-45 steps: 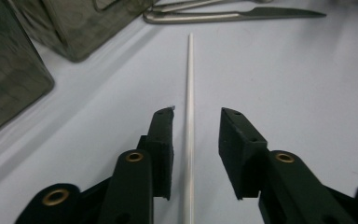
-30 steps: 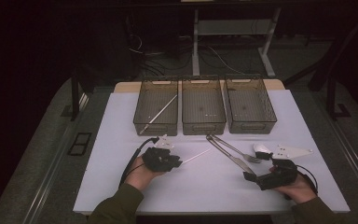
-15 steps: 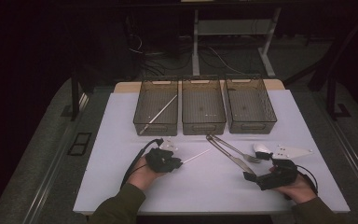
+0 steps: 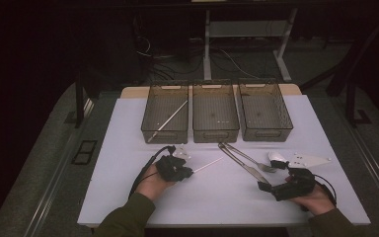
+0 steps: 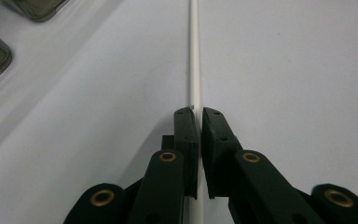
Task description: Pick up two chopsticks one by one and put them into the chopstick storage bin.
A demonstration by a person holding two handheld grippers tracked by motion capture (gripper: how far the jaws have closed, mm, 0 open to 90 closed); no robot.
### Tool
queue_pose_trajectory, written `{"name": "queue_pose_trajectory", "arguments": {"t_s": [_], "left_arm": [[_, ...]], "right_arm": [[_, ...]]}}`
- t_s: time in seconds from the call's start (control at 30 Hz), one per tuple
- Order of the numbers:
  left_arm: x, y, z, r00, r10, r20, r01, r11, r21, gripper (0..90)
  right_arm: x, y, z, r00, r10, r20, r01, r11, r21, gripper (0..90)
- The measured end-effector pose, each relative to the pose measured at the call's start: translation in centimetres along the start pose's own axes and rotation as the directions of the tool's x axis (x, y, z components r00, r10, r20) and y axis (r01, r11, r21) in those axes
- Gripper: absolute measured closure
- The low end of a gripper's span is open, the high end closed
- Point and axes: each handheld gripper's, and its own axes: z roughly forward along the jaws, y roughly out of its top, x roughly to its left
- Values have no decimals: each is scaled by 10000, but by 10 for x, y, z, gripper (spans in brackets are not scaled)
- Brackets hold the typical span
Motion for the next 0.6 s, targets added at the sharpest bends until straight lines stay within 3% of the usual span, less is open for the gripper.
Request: {"name": "queue_pose_trajectory", "arguments": {"t_s": [0.37,0.43,0.6], "left_arm": [[1,0,-2,10000,-63,-60,63,10000,-72,847],[1,-1,-6,9995,-320,-10,319,9990,-321,847],[3,0,-21,9992,-409,-17,405,9940,-1017,847]], "right_arm": [[0,0,0,10000,-18,-13,18,10000,-23,23],[0,0,0,10000,-22,-19,22,10000,-26,23],[0,0,0,10000,-17,-22,17,10000,-29,23]]}}
